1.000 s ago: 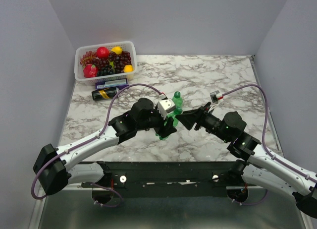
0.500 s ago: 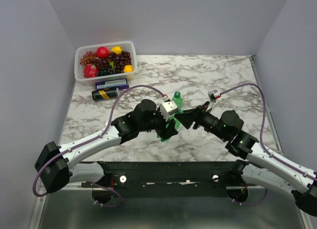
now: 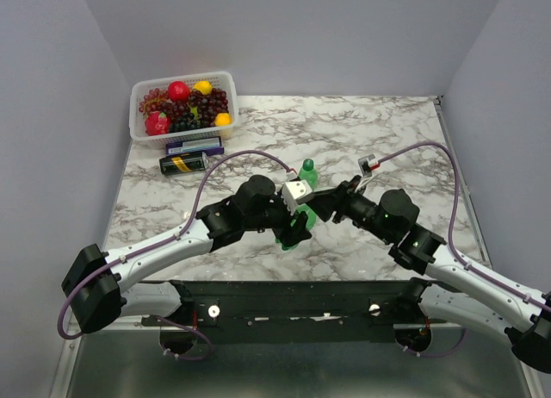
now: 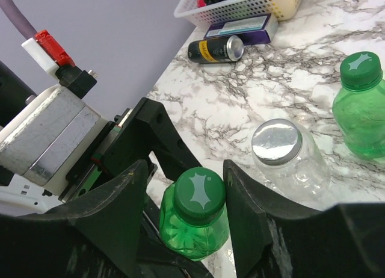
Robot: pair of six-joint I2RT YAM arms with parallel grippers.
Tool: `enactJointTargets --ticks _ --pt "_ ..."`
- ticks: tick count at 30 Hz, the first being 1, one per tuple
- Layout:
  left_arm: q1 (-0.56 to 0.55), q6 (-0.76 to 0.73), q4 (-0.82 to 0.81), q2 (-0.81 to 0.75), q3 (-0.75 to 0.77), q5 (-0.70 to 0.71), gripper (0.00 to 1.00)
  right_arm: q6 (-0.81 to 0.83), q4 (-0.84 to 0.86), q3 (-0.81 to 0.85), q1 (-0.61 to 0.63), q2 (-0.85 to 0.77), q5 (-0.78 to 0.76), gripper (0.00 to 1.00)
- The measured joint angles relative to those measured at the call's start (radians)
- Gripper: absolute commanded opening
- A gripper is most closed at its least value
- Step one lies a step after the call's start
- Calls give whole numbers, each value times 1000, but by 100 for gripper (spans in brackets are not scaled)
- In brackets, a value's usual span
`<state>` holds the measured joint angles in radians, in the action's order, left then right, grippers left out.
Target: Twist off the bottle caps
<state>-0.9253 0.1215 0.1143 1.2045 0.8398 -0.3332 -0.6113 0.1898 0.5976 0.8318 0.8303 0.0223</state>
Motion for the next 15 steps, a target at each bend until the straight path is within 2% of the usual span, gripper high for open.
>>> enactJointTargets --ticks 1,2,5,10,15 --pt "0 -2 0 0 0 -5 2 3 1 0 0 2 -3 45" --pt "-2 -2 0 0 0 -11 2 5 1 0 -1 4 -7 36" --pt "-5 -2 0 -1 0 -26 2 12 1 0 -2 8 -15 26" --pt "-3 -5 -5 -4 0 -68 2 51 6 -2 -3 -5 4 24" --pt "5 -5 -35 -11 0 -156 2 129 18 -2 -35 -46 128 22"
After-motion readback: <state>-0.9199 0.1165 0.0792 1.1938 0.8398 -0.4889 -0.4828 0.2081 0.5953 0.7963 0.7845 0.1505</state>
